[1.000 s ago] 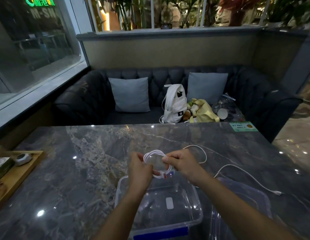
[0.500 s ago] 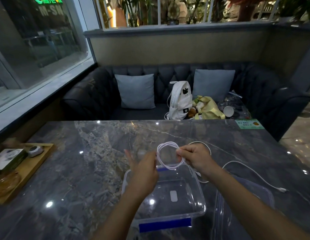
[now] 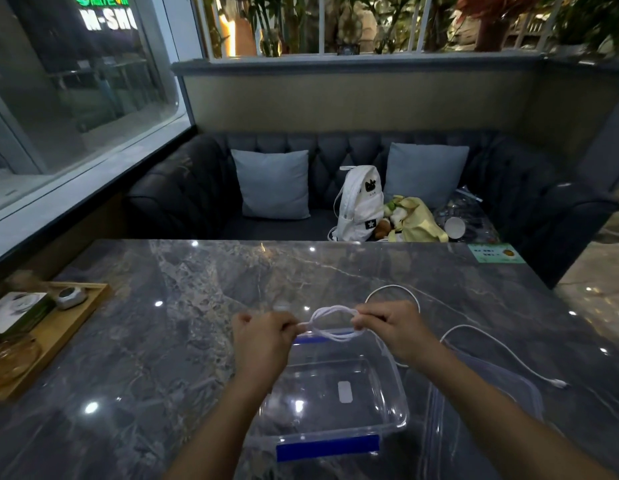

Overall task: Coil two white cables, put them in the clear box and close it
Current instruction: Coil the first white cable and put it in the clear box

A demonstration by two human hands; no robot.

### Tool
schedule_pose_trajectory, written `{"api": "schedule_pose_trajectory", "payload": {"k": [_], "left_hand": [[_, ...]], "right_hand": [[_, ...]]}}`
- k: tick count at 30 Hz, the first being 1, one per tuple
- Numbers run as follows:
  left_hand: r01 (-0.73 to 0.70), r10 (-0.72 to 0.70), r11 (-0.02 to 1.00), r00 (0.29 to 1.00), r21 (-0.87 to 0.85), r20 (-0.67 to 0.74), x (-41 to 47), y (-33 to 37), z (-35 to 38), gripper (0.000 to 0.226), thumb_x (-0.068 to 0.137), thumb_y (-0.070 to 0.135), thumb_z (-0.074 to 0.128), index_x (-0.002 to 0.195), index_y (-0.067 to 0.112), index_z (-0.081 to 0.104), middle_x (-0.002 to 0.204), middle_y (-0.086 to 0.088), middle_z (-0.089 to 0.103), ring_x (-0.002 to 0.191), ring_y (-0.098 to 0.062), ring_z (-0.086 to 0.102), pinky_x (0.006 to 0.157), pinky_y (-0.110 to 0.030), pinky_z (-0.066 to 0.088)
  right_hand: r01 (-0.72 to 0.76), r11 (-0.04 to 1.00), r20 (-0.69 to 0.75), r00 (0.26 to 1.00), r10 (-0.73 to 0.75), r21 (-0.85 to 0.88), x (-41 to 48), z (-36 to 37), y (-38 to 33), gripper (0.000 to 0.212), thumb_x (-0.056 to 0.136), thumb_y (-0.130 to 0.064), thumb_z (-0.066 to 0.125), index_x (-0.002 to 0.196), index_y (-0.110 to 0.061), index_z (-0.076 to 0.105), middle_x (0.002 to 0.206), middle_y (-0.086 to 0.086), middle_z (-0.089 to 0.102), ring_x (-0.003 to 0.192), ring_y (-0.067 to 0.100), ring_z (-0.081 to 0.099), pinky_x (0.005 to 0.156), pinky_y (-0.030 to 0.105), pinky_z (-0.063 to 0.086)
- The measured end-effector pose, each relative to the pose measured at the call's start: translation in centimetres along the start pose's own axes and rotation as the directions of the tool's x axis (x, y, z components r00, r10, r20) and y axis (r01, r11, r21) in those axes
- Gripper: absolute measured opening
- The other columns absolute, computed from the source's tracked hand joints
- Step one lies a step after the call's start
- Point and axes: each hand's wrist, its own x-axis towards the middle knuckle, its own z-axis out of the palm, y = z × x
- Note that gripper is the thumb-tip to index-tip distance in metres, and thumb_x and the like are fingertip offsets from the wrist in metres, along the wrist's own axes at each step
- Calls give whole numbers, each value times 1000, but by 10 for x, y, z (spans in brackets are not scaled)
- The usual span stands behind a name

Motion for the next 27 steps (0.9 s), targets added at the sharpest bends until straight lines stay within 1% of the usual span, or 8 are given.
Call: {"api": "schedule_pose_trajectory", "payload": {"k": [2,5,8,11,14,19,22,27], "left_hand": [[96,-75,959,993,-265,88,0,-2,3,10,78,26,70,69,27,75,55,17,61,63,-1,55,75,-22,28],[335,-218,716,941,-613,260,-2,-2,1,25,73,-1,70,72,23,73,63,11,66,65,-7,56,60,-16,42],[651,-418,390,755,-651,505,-3,-3,2,20,81,-3,56,84,17,61,74,-3,57,64,-13,50,51,-22,38],[841,-336,10,512,-540,791,-5,-8,-2,29,89,29,51,83,5,65,80,-12,61,67,-21,58,56,-28,50],[884,-158,96,467,-457,870,-10,-9,-2,55,82,58,54,92,5,69,84,-13,66,75,-23,62,68,-36,55],[817,-238,-18,556,-576,796,-8,-2,6,24,93,23,50,91,3,61,55,-3,61,52,-16,63,47,-26,55],[783,-250,-133,566,-607,785,-6,-5,9,27,96,15,44,91,-6,61,63,-11,65,64,-25,66,47,-33,57],[661,-364,-82,677,-746,640,-8,1,19,27,95,14,46,86,-4,63,69,-15,72,64,-26,72,49,-35,56]], "right_hand": [[201,961,5,979,-204,-189,0,1,-5,9,79,-5,64,74,-3,71,62,-7,62,58,1,51,57,12,34],[500,750,128,858,-498,-433,3,4,-12,4,75,-4,67,74,-7,69,66,4,68,57,16,56,57,24,39],[634,550,217,739,-637,-544,5,10,-16,14,85,-11,61,74,-15,68,69,-3,67,61,16,56,60,26,38],[660,407,247,669,-701,-632,1,16,-12,16,88,-13,59,77,-21,66,77,-9,68,76,13,57,70,27,38],[650,332,250,635,-731,-683,-1,18,-8,16,86,-12,61,75,-23,64,75,-9,65,76,12,47,71,26,32],[672,331,255,618,-743,-663,2,21,-5,10,85,-12,65,75,-16,66,64,-4,58,70,12,43,61,25,32],[606,412,229,710,-666,-680,2,23,3,6,85,-10,64,82,-12,69,68,-1,64,60,15,54,54,27,37],[374,639,107,903,-416,-672,-7,30,8,34,70,0,51,100,-4,68,82,6,71,66,21,62,61,29,42]]}}
